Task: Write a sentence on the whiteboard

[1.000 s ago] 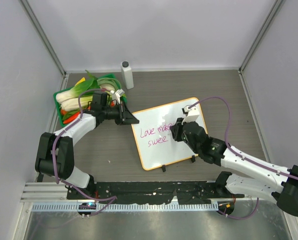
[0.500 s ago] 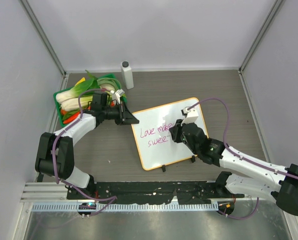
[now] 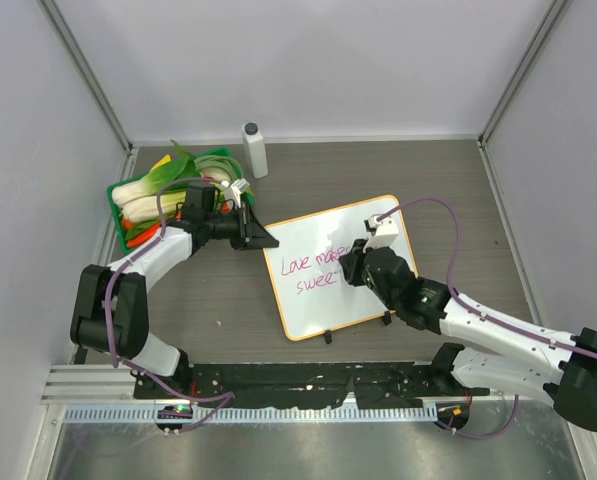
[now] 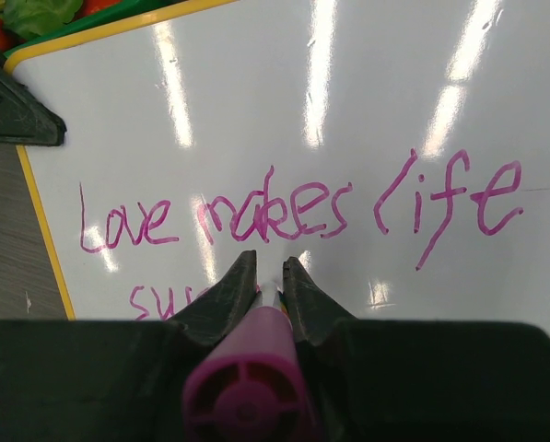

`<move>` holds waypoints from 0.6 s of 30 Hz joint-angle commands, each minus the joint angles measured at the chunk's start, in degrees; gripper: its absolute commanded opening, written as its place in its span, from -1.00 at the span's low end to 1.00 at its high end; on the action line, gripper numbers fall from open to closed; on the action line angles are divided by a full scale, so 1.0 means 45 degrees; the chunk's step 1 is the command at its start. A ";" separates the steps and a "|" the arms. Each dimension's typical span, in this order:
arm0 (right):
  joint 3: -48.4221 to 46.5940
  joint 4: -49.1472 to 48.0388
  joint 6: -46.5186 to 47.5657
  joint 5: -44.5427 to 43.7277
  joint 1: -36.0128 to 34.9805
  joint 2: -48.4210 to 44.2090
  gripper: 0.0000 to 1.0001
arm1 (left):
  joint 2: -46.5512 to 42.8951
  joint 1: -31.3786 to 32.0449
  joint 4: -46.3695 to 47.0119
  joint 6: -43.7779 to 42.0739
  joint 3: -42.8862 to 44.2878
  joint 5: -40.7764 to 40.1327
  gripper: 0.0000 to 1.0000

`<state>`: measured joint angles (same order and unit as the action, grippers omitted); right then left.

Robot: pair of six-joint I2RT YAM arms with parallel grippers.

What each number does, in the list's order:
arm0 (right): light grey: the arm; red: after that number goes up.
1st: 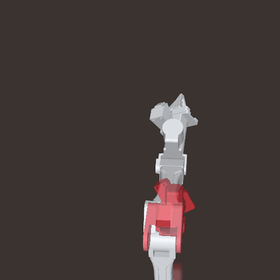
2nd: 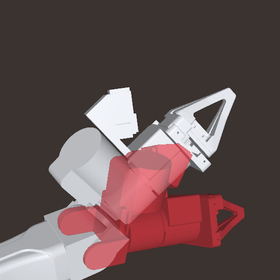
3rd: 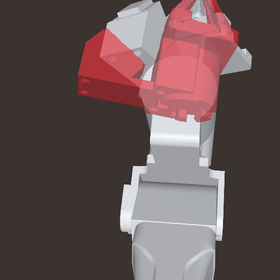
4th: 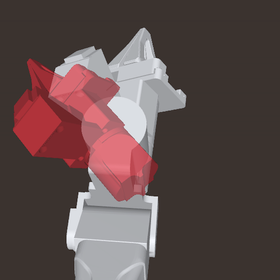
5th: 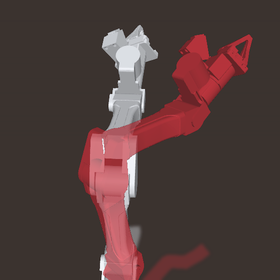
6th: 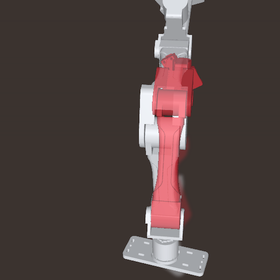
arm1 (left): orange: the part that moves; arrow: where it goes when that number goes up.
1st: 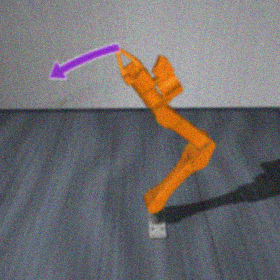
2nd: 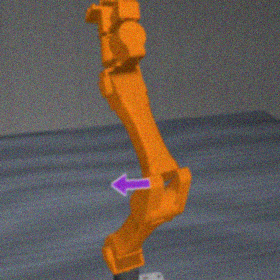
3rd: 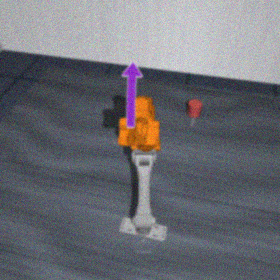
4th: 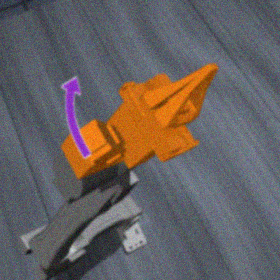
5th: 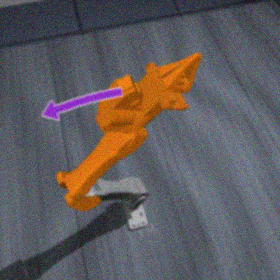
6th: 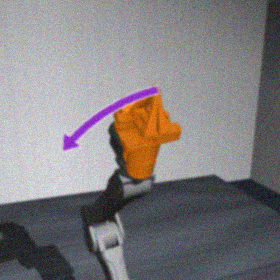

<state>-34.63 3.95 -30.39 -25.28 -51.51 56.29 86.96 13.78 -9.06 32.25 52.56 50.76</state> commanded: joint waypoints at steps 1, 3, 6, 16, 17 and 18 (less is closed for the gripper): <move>0.0215 0.0587 -0.0101 -0.0808 0.0176 -0.0224 -0.97 | 0.0344 0.0200 -0.1151 -0.0643 -0.0370 -0.2140 -1.00; 0.0177 0.0782 -0.0141 -0.0984 0.0215 -0.0263 -0.97 | 0.0325 0.0199 -0.1151 -0.0643 -0.0370 -0.2140 -1.00; 0.0177 0.0881 -0.0199 -0.1198 0.0235 -0.0322 -0.97 | 0.0324 0.0199 -0.1170 -0.0643 -0.0370 -0.2140 -1.00; -0.0331 0.1076 -0.0200 -0.1278 0.0255 -0.0907 -0.98 | 0.0266 0.0199 -0.1170 -0.0643 -0.0390 -0.2160 -1.00; -0.0447 0.1076 -0.0199 -0.1142 0.0274 -0.0947 -0.97 | 0.0285 0.0199 -0.1170 -0.0643 -0.0390 -0.2179 -1.00; -0.0487 0.0999 -0.0141 -0.1083 0.0274 -0.0986 -0.97 | 0.0285 0.0199 -0.1170 -0.0643 -0.0390 -0.2160 -1.00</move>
<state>-34.44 8.29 -31.40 -28.62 -50.61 53.58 86.94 13.82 -9.06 32.27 52.56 50.76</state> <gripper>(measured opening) 0.201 0.199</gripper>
